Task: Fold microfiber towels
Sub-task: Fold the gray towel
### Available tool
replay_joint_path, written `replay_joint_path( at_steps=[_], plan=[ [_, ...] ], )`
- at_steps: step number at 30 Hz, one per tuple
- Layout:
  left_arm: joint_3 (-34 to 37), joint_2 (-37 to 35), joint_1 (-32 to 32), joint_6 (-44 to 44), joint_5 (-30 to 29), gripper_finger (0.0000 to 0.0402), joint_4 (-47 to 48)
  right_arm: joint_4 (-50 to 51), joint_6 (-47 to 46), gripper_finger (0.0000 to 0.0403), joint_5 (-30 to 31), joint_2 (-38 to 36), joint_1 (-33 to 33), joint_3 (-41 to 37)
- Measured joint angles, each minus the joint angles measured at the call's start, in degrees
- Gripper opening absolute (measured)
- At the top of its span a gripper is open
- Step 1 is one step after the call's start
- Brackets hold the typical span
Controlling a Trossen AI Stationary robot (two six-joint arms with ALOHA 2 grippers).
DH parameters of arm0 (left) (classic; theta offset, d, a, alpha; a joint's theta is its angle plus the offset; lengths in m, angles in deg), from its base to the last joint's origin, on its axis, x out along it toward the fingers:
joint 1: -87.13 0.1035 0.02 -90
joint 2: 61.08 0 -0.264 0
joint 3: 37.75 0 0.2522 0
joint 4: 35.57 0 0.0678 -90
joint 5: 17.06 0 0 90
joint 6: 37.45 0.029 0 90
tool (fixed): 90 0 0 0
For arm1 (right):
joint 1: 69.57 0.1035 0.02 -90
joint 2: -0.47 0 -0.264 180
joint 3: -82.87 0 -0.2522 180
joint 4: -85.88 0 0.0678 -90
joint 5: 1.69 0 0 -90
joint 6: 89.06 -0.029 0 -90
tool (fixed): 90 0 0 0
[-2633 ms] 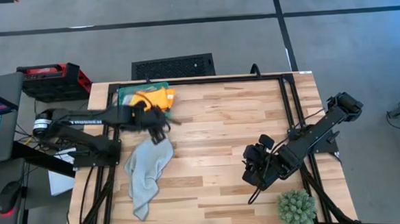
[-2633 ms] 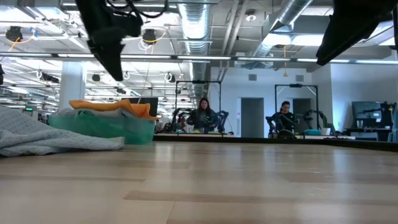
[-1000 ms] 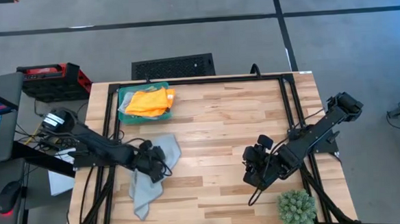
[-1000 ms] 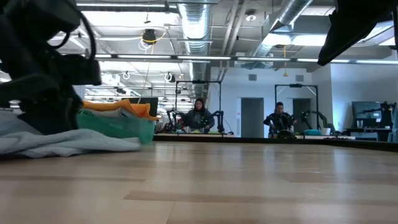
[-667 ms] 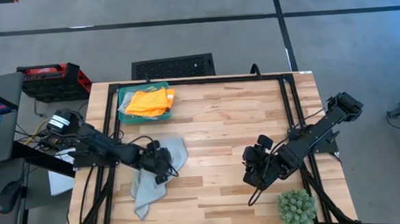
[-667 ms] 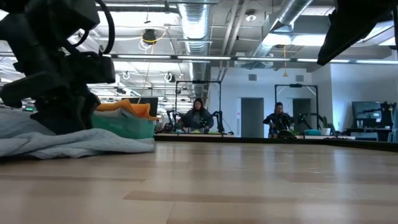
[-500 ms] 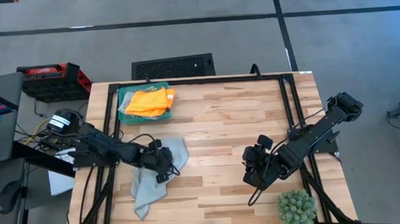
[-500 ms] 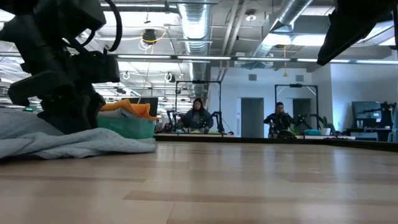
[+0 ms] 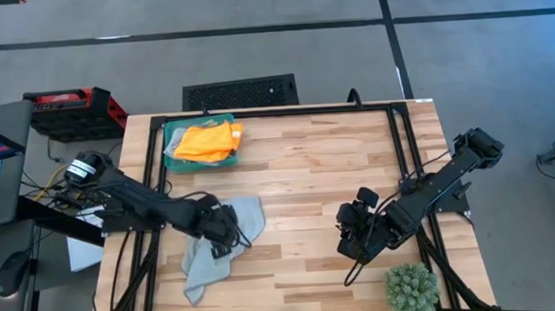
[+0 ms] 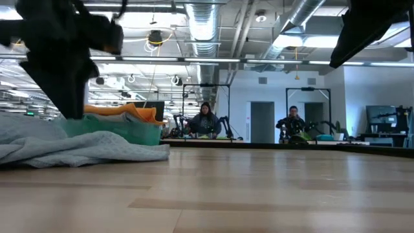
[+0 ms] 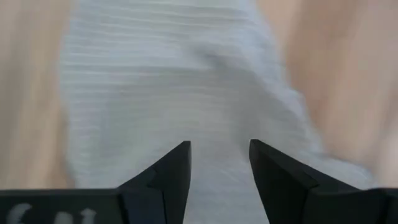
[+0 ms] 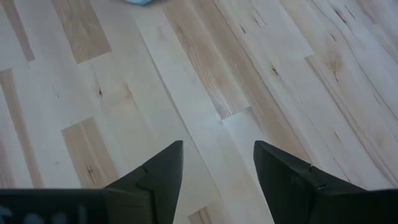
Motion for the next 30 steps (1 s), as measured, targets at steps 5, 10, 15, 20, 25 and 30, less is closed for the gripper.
replay_joint_path(
  at_steps=[5, 10, 15, 20, 25, 30],
  plan=[
    [-0.53, 0.26, -5.26, -4.07, 4.84, 0.0157, -0.7, 0.0, 0.0, 0.0221, 0.0, 0.01, 0.0, 0.0],
    [1.75, 0.26, -9.64, -10.36, 5.35, 0.0157, -0.87, -0.23, -0.07, 0.0221, 0.0, 0.0, 0.0, 0.01],
    [3.69, 0.26, -12.5, -13.64, 5.84, 0.0157, -2.58, -0.59, -0.13, 0.0221, 0.0, 0.02, 0.0, 0.0],
    [7.11, 0.26, -13.25, -15.75, 5.1, 0.0157, -3.62, -0.99, -0.11, 0.0221, -0.24, 0.01, 0.0, 0.0],
    [11.17, 0.26, -11.65, -15.51, 4.98, 0.0157, -8.28, -3.5, 2.12, 0.0221, -1.99, 0.01, 0.0, 0.01],
    [13.54, -0.03, -9.15, -13.27, 4.98, 0.0157, -12.51, -10.44, 9.05, 0.0221, -4.29, 0.01, 0.0, 0.01]
  ],
)
